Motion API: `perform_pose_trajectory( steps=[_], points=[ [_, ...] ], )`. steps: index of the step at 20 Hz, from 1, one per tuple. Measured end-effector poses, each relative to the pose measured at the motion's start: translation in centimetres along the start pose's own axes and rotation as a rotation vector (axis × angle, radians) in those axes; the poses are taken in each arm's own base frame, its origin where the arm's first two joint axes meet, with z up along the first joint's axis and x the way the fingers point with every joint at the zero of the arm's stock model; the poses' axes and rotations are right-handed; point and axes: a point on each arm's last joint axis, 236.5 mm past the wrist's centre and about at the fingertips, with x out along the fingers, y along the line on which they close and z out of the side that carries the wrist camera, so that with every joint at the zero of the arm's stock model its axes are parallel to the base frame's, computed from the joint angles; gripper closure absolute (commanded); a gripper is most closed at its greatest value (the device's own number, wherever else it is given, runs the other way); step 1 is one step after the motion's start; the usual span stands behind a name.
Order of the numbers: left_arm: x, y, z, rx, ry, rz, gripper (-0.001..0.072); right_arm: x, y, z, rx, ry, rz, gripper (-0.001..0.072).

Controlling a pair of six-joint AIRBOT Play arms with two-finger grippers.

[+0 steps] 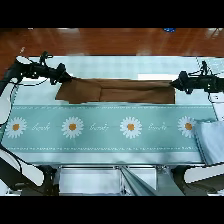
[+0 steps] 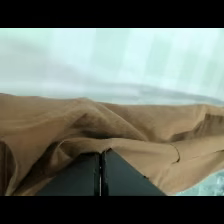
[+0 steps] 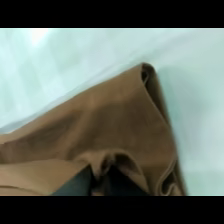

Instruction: Fold the shirts.

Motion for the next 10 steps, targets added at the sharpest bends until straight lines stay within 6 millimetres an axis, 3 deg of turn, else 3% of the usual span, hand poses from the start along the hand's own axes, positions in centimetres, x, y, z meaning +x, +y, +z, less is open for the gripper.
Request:
perform_pose_trajectory(
  steps=[1,3,5,8,10],
  points=[
    [0.1,-0.1,0.1,0.002,-0.001,0.000,0.0199,0.0,-0.1,0.2,0.000,-0.008,-0.003,0.0307],
    [-0.2,-0.3,0.1,0.015,0.005,-0.003,0.0199,-0.5,0.1,0.5,0.005,-0.011,0.008,0.0308],
    [-1.9,0.0,-0.2,0.027,0.039,-0.006,0.0199,-2.5,0.5,1.2,0.004,-0.014,0.029,0.0308],
    [-6.7,0.3,0.0,0.037,0.032,-0.007,0.0200,-8.2,0.2,2.6,-0.012,-0.061,0.028,0.0308],
    [-10.3,-0.3,-0.2,0.065,-0.012,0.004,0.0200,-11.9,-1.5,2.9,-0.016,-0.111,-0.028,0.0308]
  ],
)
